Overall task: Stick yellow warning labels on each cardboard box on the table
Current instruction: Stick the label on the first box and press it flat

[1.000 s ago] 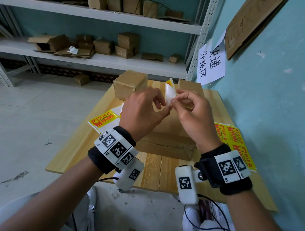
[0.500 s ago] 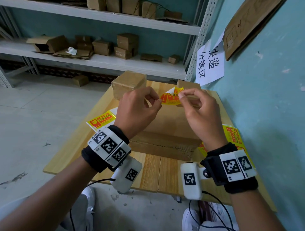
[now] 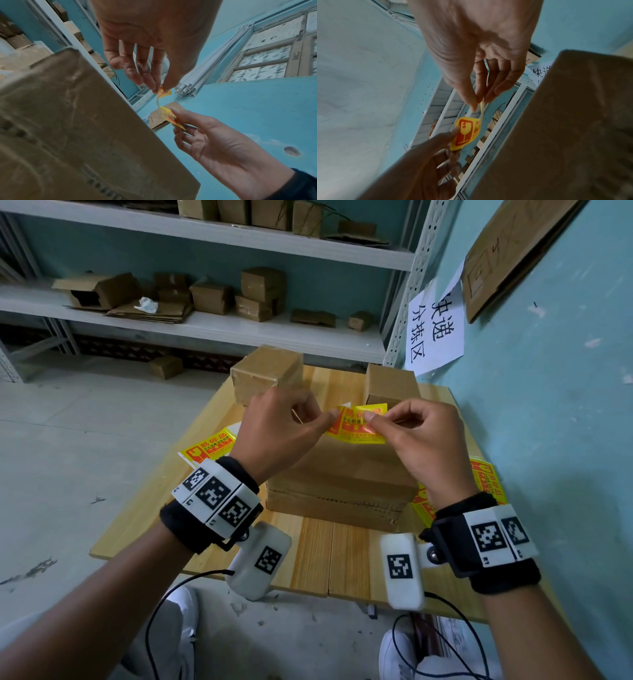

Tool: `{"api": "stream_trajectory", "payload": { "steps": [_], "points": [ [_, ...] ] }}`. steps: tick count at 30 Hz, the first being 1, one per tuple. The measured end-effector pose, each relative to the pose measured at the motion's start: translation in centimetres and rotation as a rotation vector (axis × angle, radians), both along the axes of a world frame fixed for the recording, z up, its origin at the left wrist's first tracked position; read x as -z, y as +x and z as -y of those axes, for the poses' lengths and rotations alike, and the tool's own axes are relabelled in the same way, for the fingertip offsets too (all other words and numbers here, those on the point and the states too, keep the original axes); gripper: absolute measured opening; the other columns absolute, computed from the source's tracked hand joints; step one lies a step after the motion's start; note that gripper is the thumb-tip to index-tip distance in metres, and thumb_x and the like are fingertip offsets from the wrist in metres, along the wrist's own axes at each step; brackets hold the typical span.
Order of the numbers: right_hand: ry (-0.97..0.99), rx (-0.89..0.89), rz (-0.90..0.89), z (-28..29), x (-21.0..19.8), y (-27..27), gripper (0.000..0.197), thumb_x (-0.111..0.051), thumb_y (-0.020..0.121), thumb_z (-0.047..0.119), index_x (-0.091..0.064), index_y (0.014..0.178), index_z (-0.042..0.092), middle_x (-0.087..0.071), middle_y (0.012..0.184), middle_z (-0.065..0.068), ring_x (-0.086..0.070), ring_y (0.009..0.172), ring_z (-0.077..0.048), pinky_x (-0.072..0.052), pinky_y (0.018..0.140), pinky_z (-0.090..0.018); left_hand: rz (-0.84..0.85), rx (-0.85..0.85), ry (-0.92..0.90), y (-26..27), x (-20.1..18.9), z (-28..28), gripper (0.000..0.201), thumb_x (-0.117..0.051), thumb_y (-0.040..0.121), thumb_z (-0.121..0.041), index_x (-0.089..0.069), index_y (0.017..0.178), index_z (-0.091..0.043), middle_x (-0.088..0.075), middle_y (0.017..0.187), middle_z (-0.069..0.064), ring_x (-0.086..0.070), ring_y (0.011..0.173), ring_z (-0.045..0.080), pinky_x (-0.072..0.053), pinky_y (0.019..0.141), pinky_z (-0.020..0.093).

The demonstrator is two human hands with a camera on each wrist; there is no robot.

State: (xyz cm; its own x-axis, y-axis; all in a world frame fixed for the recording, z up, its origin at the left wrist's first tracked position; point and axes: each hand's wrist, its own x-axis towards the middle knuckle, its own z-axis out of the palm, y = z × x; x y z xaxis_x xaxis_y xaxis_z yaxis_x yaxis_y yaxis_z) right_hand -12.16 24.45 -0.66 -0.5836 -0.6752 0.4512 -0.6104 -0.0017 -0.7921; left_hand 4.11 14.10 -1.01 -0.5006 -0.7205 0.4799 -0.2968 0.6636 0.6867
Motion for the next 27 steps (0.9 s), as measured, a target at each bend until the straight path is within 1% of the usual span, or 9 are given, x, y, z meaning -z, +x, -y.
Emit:
{"api": "stream_trajectory", "payload": {
  "steps": [2, 5, 8, 10, 13, 17, 21, 24, 27],
  "points": [
    [0.011, -0.006, -0.016, 0.0, 0.0, 0.2, 0.022, -0.082, 0.078, 0.031, -0.07, 0.07, 0.015, -0.068, 0.067, 0.005, -0.061, 0.064, -0.006, -0.049, 0.061, -0.019, 0.036, -0.009, -0.021, 0.0, 0.2, 0.1, 0.036, -0.067, 0.086, -0.042, -0.066, 0.064, -0.014, -0.062, 0.06, 0.002, -0.052, 0.055, 0.014, -0.037, 0.05, 0.028],
    [0.02, -0.011, -0.016, 0.0, 0.0, 0.3, 0.021, -0.083, 0.077, 0.029, -0.068, 0.069, 0.016, -0.068, 0.068, 0.003, -0.063, 0.066, -0.01, -0.052, 0.063, -0.023, 0.096, -0.039, -0.073, 0.0, 0.4, 0.3, 0.042, -0.065, 0.087, -0.043, -0.063, 0.06, -0.011, -0.057, 0.054, 0.003, -0.046, 0.049, 0.013, -0.031, 0.047, 0.024],
    [0.024, -0.005, -0.01, 0.2, 0.1, 0.2, 0.021, -0.083, 0.077, 0.027, -0.065, 0.072, 0.017, -0.069, 0.073, 0.0, -0.067, 0.071, -0.014, -0.055, 0.065, -0.026, 0.151, -0.049, -0.082, 0.0, 0.4, 0.7, 0.043, -0.063, 0.089, -0.043, -0.064, 0.06, -0.011, -0.058, 0.055, 0.004, -0.048, 0.05, 0.015, -0.031, 0.048, 0.024],
    [0.015, -0.007, 0.012, 0.3, 0.1, 0.2, 0.021, -0.083, 0.077, 0.025, -0.064, 0.076, 0.016, -0.07, 0.076, 0.0, -0.067, 0.071, -0.011, -0.056, 0.064, -0.023, 0.164, -0.056, -0.083, 0.0, 0.3, 0.9, 0.043, -0.062, 0.09, -0.042, -0.064, 0.06, -0.01, -0.058, 0.055, 0.005, -0.046, 0.05, 0.014, -0.032, 0.049, 0.024],
    [0.01, -0.029, 0.033, 0.5, 0.1, 0.1, 0.023, -0.083, 0.077, 0.024, -0.065, 0.087, 0.013, -0.068, 0.078, 0.002, -0.063, 0.068, -0.001, -0.052, 0.063, -0.014, 0.164, -0.088, -0.105, 0.0, 0.4, 1.2, 0.044, -0.062, 0.09, -0.041, -0.063, 0.06, -0.009, -0.057, 0.055, 0.005, -0.042, 0.049, 0.013, -0.029, 0.049, 0.024],
    [0.007, -0.056, 0.08, 0.6, 0.0, -0.2, 0.023, -0.082, 0.079, 0.024, -0.065, 0.091, 0.014, -0.068, 0.08, 0.005, -0.063, 0.071, -0.001, -0.052, 0.066, -0.016, 0.197, -0.111, -0.138, 0.0, 0.6, 1.4, 0.043, -0.061, 0.091, -0.043, -0.06, 0.059, -0.014, -0.054, 0.055, 0.0, -0.044, 0.052, 0.015, -0.027, 0.049, 0.024],
    [-0.011, -0.079, 0.143, 0.6, -0.1, -0.5, 0.022, -0.082, 0.079, 0.023, -0.065, 0.089, 0.015, -0.068, 0.08, 0.004, -0.063, 0.071, 0.0, -0.052, 0.066, -0.017, 0.204, -0.094, -0.13, -0.1, 0.7, 1.6, 0.035, -0.062, 0.09, -0.044, -0.069, 0.071, -0.015, -0.062, 0.064, 0.0, -0.054, 0.061, 0.017, -0.033, 0.051, 0.024],
    [-0.008, -0.088, 0.159, 0.8, 0.0, -0.4, 0.022, -0.082, 0.08, 0.023, -0.066, 0.09, 0.013, -0.069, 0.081, 0.002, -0.064, 0.073, -0.003, -0.053, 0.066, -0.019, 0.167, -0.057, -0.081, -0.2, 0.9, 1.7, 0.029, -0.063, 0.09, -0.04, -0.071, 0.078, -0.015, -0.059, 0.066, -0.006, -0.051, 0.061, 0.01, -0.033, 0.052, 0.022],
    [0.003, -0.085, 0.13, 0.9, 0.1, -0.4, 0.02, -0.08, 0.081, 0.024, -0.066, 0.09, 0.013, -0.069, 0.08, 0.001, -0.065, 0.074, -0.005, -0.054, 0.067, -0.021, 0.141, -0.041, -0.063, -0.3, 1.0, 1.7, 0.028, -0.061, 0.092, -0.038, -0.072, 0.082, -0.014, -0.06, 0.067, -0.006, -0.053, 0.062, 0.012, -0.037, 0.053, 0.026]
  ]
}}
